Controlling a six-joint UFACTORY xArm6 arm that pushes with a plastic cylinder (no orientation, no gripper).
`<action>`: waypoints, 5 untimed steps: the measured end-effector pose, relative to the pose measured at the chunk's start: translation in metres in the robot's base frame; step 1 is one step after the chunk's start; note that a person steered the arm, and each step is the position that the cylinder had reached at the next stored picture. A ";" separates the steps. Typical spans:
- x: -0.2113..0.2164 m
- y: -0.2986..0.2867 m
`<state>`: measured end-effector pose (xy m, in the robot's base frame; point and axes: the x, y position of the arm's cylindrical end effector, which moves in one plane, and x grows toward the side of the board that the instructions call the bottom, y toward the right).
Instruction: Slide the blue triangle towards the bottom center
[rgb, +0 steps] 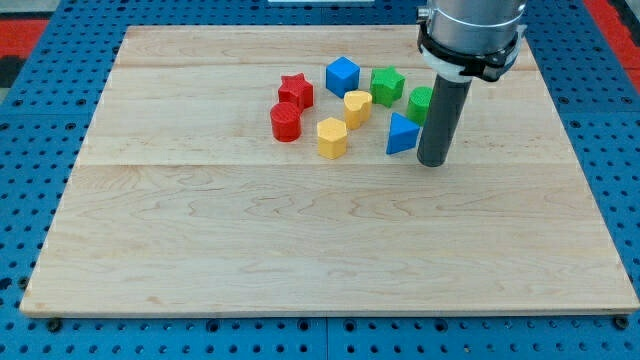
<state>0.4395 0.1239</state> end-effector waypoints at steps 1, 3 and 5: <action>0.000 0.000; -0.001 0.001; -0.011 0.018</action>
<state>0.4287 0.1422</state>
